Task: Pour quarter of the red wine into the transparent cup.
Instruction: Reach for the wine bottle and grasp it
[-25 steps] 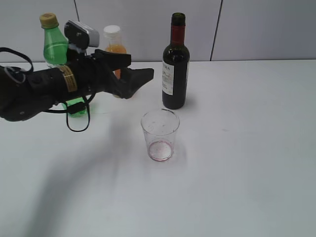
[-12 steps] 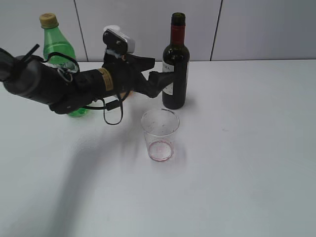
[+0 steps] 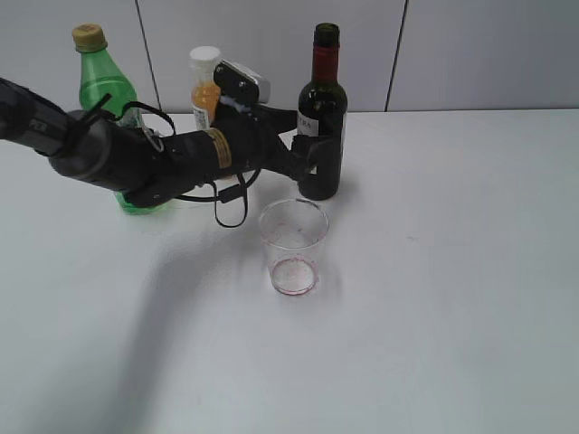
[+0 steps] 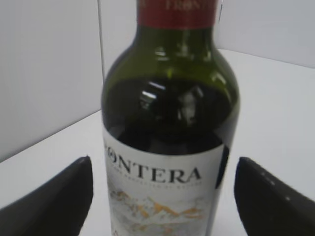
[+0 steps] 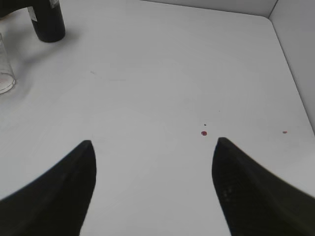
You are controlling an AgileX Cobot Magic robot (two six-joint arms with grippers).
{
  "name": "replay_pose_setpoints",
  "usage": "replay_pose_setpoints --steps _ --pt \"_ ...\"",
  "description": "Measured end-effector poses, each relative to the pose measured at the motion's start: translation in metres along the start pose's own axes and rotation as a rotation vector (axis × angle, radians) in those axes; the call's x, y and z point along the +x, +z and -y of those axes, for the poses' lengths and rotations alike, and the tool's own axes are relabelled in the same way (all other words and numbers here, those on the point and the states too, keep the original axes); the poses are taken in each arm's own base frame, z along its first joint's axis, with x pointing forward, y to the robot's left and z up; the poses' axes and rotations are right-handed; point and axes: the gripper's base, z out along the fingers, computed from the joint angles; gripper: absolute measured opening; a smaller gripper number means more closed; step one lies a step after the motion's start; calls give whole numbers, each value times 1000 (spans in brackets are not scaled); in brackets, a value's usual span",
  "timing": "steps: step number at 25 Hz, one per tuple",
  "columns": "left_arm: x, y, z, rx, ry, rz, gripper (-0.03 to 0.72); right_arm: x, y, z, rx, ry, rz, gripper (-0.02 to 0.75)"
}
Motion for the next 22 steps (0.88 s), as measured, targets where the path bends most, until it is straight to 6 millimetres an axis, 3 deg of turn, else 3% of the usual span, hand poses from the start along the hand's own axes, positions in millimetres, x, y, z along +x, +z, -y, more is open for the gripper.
replay_pose_setpoints --steps 13,22 --pt "11 30 4 17 -16 15 660 0 0 0 0 1 0 589" --pt "14 40 8 22 -30 19 585 0 0 0 0 0 0 588"
